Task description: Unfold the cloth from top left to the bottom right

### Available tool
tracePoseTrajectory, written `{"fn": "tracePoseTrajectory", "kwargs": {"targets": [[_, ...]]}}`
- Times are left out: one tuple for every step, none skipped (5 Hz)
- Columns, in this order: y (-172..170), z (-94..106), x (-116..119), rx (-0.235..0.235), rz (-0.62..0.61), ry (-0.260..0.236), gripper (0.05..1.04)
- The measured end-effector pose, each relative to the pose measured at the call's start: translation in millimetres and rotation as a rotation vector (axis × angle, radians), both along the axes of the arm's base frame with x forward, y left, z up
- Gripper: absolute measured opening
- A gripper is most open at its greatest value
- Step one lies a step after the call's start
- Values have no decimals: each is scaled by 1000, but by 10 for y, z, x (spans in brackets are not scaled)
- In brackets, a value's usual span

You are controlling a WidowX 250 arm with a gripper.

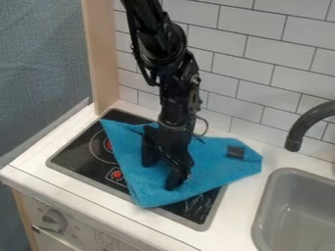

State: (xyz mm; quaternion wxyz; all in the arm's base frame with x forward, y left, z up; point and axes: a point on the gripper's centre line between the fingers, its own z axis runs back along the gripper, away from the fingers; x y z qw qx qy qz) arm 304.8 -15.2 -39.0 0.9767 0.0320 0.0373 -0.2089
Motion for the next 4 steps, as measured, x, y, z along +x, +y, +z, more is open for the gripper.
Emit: {"fn": "tracePoseTrajectory", "kwargs": {"targets": [[-82,-41,-96,-18,-13,18,999],[-157,-34,-209,-26,-34,35,999],[-185,-5,-245,-27,-47,34,999],[-176,8,-246,-22,-53,37,999]]}}
